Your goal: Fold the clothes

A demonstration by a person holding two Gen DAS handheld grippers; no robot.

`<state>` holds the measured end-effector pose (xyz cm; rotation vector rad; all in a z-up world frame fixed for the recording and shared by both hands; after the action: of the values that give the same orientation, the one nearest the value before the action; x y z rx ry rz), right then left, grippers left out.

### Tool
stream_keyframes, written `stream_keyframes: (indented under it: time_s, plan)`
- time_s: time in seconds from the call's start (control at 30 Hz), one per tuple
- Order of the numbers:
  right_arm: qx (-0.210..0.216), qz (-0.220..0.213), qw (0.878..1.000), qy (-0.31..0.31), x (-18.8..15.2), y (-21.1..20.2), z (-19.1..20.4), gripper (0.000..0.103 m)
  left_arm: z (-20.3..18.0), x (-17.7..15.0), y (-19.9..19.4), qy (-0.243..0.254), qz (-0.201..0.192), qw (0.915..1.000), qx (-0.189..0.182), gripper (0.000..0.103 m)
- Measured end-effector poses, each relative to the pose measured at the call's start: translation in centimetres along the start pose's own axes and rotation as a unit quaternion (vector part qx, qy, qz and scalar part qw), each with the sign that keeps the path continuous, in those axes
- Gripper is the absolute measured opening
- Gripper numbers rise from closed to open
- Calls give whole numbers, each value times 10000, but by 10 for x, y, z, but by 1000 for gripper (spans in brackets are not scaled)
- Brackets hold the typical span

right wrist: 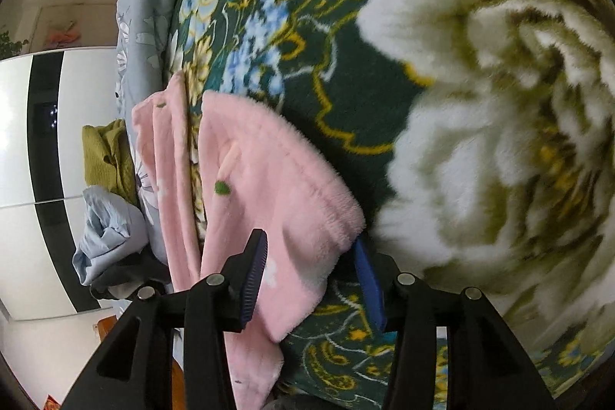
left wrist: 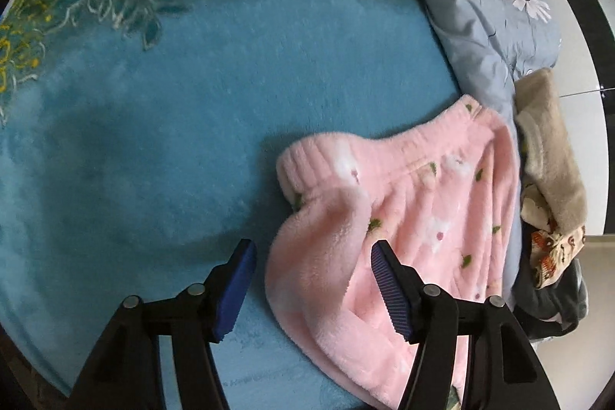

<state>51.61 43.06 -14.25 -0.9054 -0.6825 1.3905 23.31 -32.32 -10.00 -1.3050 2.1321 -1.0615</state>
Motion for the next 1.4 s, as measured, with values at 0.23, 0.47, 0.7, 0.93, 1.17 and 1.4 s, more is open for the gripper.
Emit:
stream_keyframes:
  time_s: [0.23,0.47,0.7,0.93,1.17,1.4]
  plan:
    - [123,-150,9998,91,-4,2,8,16,-3,-3,2,32,19,10000,-26,11]
    - [542,-587,9965,-251,15,-38,57,10,-60,11,-35,328,-339,9961,-744,7]
    - [1590,-1237,9761,-822,35,-137,98,9,-123,14,-120,1043,-424,9734,-1997,7]
    - [690,-1031,9866,-1056,30,-124,21,9,-45,-10,-96,972,7,9911,-912,7]
    - [316,-429,9986,20,21,-65,-60,9,9,-16,-88,77,152,9966,-812,7]
    - [868,-660,9927,-524,33,-105,-11,9,-68,-7,-129,678,-12,9870,-1460,7]
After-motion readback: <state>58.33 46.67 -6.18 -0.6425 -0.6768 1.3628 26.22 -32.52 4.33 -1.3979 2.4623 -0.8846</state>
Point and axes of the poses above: each gripper's, at about its wrist camera, not at the fingertips, and y roughly the way its jaws point, z to its left, x to its top, the point moved 1 cm from there along y, roughly the way its jaws point, and after that the axes turned 11 degrees about -x, right-handed, at the moved point
